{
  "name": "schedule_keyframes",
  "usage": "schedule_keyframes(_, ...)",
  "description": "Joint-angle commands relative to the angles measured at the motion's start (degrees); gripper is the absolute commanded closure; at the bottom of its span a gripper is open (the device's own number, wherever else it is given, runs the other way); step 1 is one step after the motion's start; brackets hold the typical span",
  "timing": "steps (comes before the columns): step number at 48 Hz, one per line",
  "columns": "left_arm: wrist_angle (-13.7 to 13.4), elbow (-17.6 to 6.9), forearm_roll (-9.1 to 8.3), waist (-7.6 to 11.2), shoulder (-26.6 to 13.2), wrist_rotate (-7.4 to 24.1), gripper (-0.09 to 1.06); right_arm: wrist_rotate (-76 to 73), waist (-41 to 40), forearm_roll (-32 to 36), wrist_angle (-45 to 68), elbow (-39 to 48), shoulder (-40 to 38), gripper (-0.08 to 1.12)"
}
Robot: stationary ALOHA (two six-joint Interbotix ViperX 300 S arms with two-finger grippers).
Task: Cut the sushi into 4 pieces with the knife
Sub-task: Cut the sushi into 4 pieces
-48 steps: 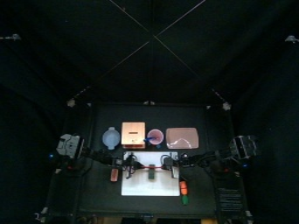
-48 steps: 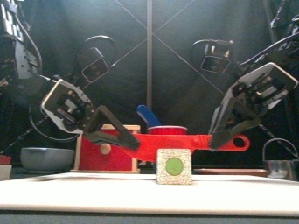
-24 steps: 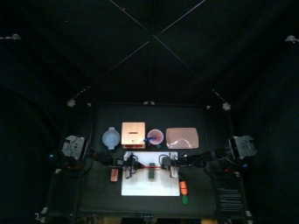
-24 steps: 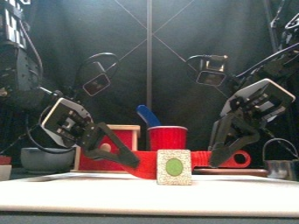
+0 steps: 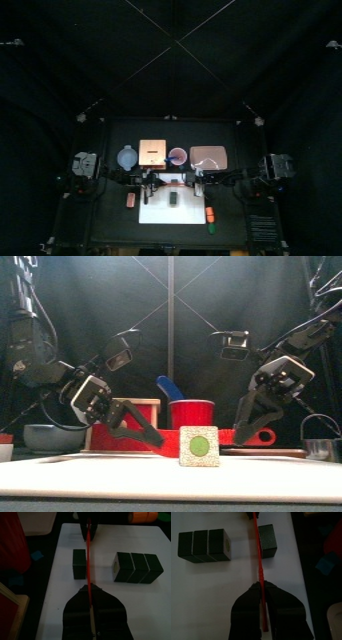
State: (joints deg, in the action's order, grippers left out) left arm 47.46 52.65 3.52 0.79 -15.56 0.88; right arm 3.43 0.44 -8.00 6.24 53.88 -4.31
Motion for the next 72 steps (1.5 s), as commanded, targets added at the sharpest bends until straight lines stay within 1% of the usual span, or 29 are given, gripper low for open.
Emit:
schedule_keyframes(1, -0.4, -0.8, -0.97, 1.93, 4.7, -0.2, 0.81, -0.2, 1.4, -0.2, 0.0, -0.9, -4.7, 0.94)
schedule_keyframes(6, -0.9, -0.7, -2.2, 3.78, 7.6, -0.2, 0.81, -0.2, 3.0, -0.4, 0.0, -0.5, -7.0, 0.94)
schedule_keyframes(12, -1.5, -0.8, -2.81, 5.19, 8.5, -0.2, 0.81, -0.2, 4.7, -0.6, 0.1, -0.4, -8.2, 0.94)
schedule_keyframes(17, -1.9, -0.8, -2.72, 5.98, 7.6, -0.4, 0.81, -0.2, 5.9, -0.9, 0.4, -0.4, -7.6, 0.94)
schedule_keyframes(22, -1.9, -1.2, -2.64, 6.86, 5.7, -0.4, 0.82, -0.2, 6.4, -1.6, 0.5, -0.4, -6.8, 0.94)
schedule_keyframes(31, -1.9, -2.1, -2.46, 6.94, 3.2, -0.6, 0.81, -0.2, 6.7, -2.2, 0.9, -0.7, -4.7, 0.94)
schedule_keyframes(38, -1.9, -2.1, -2.37, 7.47, 2.7, -0.8, 0.82, -0.2, 7.1, -3.1, 1.1, -1.0, -3.3, 0.94)
schedule_keyframes(43, -2.3, -1.9, -1.85, 7.91, 2.5, -0.8, 0.82, -0.2, 7.5, -3.3, 1.4, -1.2, -2.5, 0.94)
schedule_keyframes(49, -4.0, -2.2, -0.97, 8.17, 1.2, -0.8, 0.82, -0.2, 7.5, -3.2, 1.4, -1.6, -1.4, 0.94)
schedule_keyframes(53, -4.6, -2.3, -0.35, 8.61, -0.1, -0.8, 0.81, -0.2, 7.5, -3.3, 1.4, -1.7, -0.5, 0.94)
schedule_keyframes(57, -4.6, -2.4, 0.7, 9.05, -2.2, -0.9, 0.81, -0.2, 7.6, -3.3, 1.4, -1.7, 0.9, 0.94)
schedule_keyframes(60, -4.7, -2.8, 1.85, 9.32, -4.0, -0.8, 0.82, -0.2, 7.4, -3.3, 1.4, -1.7, 1.9, 0.94)
schedule_keyframes(65, -4.6, -3.7, 2.9, 9.32, -6.3, -0.6, 0.82, -0.2, 7.1, -3.3, 1.4, -1.6, 3.5, 0.94)
schedule_keyframes(69, -4.6, -3.9, 3.78, 8.88, -6.9, -0.3, 0.82, -0.2, 6.9, -3.3, 1.4, -1.5, 4.0, 0.94)
schedule_keyframes(72, -4.7, -3.9, 3.96, 8.88, -6.8, -0.3, 0.82, -0.2, 5.9, -3.2, 1.4, -1.4, 3.9, 0.94)
